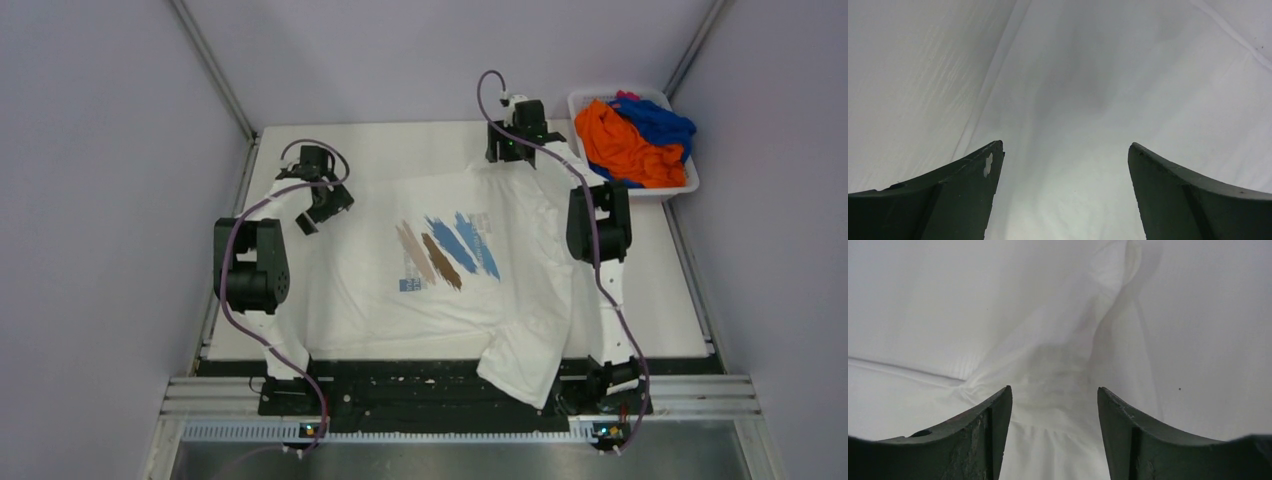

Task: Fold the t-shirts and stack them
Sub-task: Flatten out the tshirt

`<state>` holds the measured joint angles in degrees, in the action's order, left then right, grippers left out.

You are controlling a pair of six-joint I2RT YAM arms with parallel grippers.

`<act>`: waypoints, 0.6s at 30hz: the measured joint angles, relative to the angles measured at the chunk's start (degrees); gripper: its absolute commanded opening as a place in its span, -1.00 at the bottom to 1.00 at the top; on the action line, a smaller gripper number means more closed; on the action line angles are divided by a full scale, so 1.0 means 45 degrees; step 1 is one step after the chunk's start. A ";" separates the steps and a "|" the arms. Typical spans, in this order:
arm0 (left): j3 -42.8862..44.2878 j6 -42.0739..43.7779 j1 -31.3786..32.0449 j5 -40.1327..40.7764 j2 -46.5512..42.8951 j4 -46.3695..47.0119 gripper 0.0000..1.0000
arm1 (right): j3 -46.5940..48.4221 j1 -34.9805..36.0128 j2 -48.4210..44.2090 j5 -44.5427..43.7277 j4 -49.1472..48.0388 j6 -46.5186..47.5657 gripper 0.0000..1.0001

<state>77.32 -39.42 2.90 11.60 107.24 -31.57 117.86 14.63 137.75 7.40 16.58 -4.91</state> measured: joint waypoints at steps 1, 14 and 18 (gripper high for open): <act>0.0000 0.0010 0.0000 0.0000 0.0000 0.0000 0.97 | -0.0024 -0.0078 0.0000 0.0015 0.0180 0.0049 0.18; 0.0000 0.0044 0.0000 0.0000 0.0000 0.0000 0.95 | 0.0622 -0.0199 0.0889 0.0379 0.0899 0.0296 -0.03; 0.0000 0.0044 0.0000 0.0005 0.0000 -0.0005 0.94 | 0.1093 -0.0204 0.1316 0.0437 0.0942 0.0287 -0.17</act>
<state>77.32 -39.22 2.90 11.62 107.24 -31.59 122.78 13.72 143.68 9.37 20.82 -3.62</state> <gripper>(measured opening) 0.973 0.471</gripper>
